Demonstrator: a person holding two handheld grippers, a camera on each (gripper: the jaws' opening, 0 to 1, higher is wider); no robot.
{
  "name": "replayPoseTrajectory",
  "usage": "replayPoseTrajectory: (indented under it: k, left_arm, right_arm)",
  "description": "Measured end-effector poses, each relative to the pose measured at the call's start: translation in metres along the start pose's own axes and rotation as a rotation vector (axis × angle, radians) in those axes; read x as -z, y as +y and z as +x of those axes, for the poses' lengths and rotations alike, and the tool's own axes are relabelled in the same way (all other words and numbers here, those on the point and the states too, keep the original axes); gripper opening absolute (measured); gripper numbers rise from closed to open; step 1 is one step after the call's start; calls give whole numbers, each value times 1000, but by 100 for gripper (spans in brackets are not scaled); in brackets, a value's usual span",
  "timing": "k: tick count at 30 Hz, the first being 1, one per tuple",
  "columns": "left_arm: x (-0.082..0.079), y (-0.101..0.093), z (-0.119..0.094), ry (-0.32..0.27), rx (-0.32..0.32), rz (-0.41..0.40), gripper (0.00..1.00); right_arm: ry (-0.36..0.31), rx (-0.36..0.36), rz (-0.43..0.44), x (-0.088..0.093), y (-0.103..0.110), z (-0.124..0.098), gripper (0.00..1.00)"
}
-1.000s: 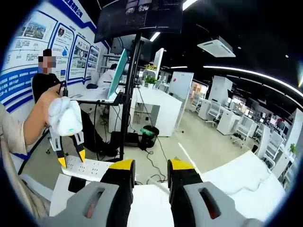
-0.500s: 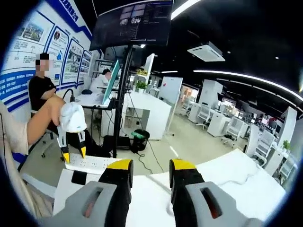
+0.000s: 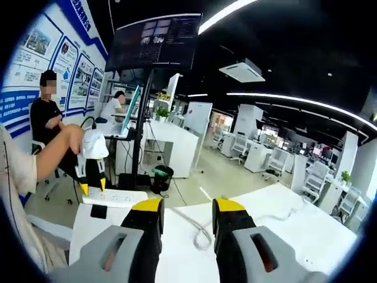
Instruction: Pick up the power strip scattered on the table, fix it on the side mounting bracket of the table, and press the switch
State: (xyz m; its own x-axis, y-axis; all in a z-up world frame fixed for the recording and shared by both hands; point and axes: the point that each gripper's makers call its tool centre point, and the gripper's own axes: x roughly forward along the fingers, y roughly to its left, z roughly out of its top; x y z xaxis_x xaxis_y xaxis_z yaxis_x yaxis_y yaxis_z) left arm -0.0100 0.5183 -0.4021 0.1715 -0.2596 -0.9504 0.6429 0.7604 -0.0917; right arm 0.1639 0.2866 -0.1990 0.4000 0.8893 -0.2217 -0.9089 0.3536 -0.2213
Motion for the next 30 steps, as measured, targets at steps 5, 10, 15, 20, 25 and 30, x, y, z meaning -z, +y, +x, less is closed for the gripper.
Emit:
replayPoseTrajectory:
  k: [5, 10, 15, 20, 25, 30]
  left_arm:
    - [-1, 1, 0, -8, -4, -2, 43]
    - [-1, 1, 0, -19, -6, 1, 43]
    - [1, 3, -1, -52, -14, -15, 44]
    - [1, 3, -1, -92, -13, -4, 43]
    - [0, 5, 0, -122, 5, 9, 43]
    - [0, 7, -6, -128, -37, 48, 42]
  right_arm:
    - [-29, 29, 24, 4, -9, -28, 30]
    - [-51, 80, 36, 12, -19, -62, 30]
    - [-66, 135, 59, 23, -31, -95, 31]
    - [-75, 187, 77, 32, -41, -120, 32]
    - [-79, 228, 96, 45, -46, -145, 33]
    - [-82, 258, 121, 61, -51, -165, 33]
